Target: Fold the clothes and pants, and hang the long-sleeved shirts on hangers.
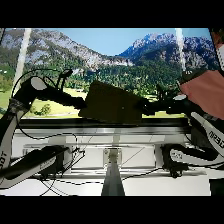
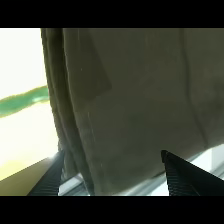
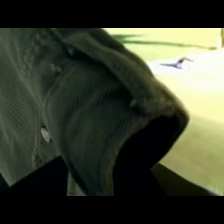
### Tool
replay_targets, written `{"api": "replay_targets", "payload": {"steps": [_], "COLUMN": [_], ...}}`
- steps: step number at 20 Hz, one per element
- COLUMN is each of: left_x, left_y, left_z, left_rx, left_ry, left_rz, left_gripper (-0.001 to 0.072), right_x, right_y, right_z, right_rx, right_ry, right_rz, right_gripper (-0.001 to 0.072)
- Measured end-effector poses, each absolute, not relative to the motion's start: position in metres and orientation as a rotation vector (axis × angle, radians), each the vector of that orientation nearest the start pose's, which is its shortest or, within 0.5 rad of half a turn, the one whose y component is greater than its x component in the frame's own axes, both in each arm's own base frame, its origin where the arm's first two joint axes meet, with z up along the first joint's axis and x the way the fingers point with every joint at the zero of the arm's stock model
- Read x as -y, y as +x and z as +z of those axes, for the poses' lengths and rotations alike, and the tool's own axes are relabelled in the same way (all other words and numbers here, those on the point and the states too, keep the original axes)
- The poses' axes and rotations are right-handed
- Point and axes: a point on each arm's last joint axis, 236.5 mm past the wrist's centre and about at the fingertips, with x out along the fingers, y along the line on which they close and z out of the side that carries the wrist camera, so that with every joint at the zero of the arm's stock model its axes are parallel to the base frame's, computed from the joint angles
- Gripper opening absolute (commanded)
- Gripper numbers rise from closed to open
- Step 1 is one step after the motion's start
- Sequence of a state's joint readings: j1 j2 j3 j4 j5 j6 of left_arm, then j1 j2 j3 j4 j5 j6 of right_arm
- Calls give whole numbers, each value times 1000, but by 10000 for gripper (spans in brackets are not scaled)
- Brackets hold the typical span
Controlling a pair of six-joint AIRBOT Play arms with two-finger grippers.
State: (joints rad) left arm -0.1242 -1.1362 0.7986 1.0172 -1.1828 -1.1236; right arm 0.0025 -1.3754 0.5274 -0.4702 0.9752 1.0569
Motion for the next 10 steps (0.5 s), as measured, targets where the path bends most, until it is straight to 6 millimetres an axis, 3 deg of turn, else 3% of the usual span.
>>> {"api": "replay_targets", "payload": {"steps": [1,2,5,6,7,10], "left_x": [149,149,147,146,143,134], "left_y": [270,272,285,291,299,327], "left_z": [-32,-32,-30,-28,-24,4], "left_rx": [-1375,-1365,-1321,-1298,-1272,-1166], "left_ry": [-110,-110,-110,-111,-108,-84], "left_rz": [-662,-656,-632,-620,-608,-575], "left_gripper": [715,715,712,665,598,592], "right_x": [-178,-182,-196,-195,-192,-156], "right_y": [272,282,314,327,339,374], "right_z": [-110,-105,-67,-50,-34,17], "right_rx": [-1452,-1427,-1331,-1290,-1254,-1145], "right_ry": [804,766,684,646,609,515], "right_rz": [485,521,665,700,725,668], "right_gripper": [116,51,51,51,51,51]}}
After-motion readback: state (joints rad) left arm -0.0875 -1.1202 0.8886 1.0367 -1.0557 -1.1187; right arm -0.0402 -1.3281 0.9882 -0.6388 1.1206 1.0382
